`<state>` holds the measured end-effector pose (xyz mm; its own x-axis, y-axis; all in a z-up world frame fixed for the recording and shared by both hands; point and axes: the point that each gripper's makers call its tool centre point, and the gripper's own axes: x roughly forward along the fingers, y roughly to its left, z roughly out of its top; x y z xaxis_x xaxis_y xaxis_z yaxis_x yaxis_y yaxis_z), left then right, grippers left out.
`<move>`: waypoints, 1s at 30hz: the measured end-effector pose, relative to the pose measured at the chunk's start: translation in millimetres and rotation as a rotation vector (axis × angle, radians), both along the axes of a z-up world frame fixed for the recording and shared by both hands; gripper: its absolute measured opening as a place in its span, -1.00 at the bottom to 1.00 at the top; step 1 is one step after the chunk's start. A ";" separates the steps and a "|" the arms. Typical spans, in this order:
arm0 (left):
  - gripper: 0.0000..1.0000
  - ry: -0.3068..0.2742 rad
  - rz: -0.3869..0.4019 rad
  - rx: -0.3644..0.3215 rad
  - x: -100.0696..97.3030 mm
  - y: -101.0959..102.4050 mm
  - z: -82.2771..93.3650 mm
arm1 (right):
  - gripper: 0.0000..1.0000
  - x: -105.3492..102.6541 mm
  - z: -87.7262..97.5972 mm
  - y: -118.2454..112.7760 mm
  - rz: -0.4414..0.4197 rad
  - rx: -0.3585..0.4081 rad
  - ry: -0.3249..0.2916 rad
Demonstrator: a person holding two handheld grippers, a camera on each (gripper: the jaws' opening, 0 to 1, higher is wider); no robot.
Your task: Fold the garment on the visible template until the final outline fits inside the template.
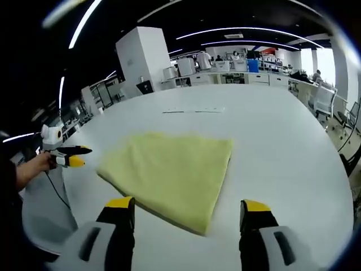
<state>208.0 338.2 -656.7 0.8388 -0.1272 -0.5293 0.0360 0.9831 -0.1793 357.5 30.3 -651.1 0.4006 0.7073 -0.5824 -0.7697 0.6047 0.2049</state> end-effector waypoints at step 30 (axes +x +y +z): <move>0.98 -0.059 0.019 0.007 -42.9 -30.4 53.2 | 0.99 -49.8 63.1 -6.9 0.042 0.050 -0.122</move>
<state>165.1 307.7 -603.5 0.8710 -0.1076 -0.4794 0.0276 0.9849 -0.1709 307.8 23.4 -588.1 0.4358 0.7518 -0.4949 -0.8151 0.5629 0.1373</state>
